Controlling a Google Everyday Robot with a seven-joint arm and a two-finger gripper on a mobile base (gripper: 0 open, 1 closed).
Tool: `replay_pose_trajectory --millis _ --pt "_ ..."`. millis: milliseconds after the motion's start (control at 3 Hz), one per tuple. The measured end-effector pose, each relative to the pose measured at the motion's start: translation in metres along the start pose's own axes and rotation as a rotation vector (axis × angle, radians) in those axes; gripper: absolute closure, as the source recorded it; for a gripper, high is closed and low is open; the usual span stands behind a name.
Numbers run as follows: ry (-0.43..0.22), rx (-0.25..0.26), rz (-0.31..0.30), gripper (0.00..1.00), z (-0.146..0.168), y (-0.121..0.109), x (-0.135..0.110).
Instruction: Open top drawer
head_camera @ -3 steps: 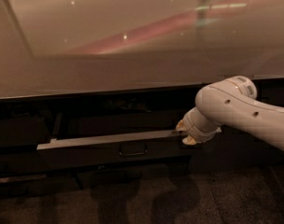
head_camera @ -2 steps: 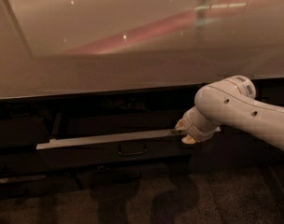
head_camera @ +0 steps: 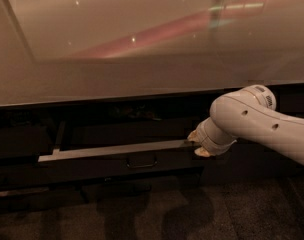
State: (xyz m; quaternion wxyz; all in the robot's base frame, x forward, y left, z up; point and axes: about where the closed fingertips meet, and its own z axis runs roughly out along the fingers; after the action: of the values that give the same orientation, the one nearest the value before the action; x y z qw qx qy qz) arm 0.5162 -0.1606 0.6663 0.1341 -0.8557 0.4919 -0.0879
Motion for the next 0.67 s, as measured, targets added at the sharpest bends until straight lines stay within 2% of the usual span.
replay_pose_trajectory --millis 667 --pt "-0.002 0.000 -0.002 1.00 -0.0008 0.0034 -0.0019"
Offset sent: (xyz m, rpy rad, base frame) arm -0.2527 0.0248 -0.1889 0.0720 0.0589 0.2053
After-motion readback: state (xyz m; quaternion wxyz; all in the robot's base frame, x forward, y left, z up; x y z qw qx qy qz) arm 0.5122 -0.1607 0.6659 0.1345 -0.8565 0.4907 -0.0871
